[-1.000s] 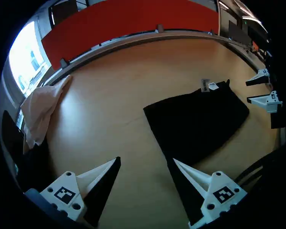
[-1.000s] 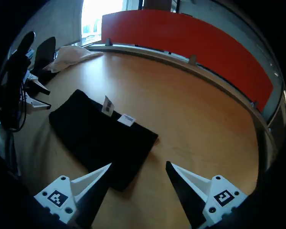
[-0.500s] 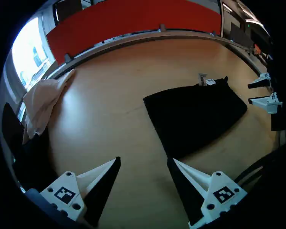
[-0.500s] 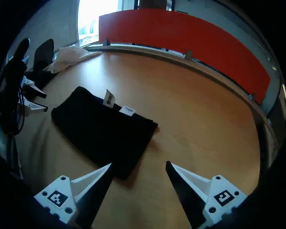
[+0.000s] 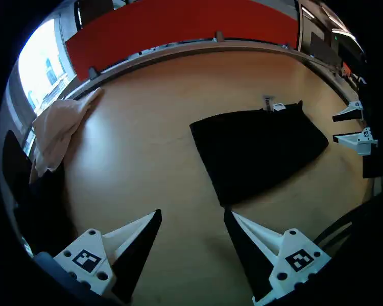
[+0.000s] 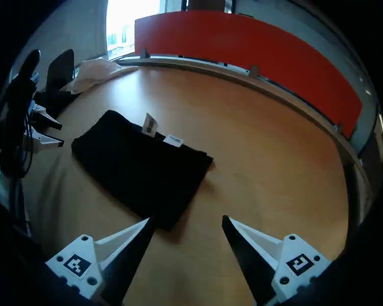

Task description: Fold towel

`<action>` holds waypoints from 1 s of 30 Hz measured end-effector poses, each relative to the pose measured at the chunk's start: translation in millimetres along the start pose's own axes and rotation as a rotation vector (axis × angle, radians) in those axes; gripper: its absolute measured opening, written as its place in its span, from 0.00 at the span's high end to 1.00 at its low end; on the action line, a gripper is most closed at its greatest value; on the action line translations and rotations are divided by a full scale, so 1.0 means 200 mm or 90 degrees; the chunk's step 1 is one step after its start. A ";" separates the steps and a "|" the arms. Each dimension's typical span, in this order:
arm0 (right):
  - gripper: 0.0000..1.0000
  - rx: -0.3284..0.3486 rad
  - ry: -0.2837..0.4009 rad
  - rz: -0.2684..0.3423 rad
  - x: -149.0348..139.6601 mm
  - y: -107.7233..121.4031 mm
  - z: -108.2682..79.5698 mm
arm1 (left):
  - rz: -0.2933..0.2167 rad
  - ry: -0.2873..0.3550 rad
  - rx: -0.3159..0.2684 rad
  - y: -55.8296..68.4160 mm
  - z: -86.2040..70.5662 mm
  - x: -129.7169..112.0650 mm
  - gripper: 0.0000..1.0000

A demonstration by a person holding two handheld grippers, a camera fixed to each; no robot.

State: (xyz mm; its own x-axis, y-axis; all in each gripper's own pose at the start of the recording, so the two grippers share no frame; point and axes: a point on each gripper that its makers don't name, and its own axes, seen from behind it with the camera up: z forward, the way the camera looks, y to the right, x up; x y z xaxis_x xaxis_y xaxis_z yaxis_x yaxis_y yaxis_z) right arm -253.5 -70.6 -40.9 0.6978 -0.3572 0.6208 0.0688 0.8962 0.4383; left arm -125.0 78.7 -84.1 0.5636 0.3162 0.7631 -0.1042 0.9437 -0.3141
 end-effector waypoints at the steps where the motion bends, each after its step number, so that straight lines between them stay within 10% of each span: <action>1: 0.00 0.000 -0.001 0.001 -0.01 0.00 0.00 | -0.001 -0.001 0.000 0.00 0.00 -0.01 0.10; 30: 0.00 0.040 0.007 -0.043 -0.03 -0.09 -0.04 | -0.058 0.016 0.016 0.00 -0.15 -0.18 0.10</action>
State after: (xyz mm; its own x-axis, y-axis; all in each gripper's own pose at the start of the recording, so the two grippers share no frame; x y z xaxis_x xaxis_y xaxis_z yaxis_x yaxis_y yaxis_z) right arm -253.3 -82.5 -57.5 0.7006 -0.4129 0.5820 0.0714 0.8521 0.5185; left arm -120.1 65.0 -128.1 0.5917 0.2270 0.7735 -0.0720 0.9706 -0.2297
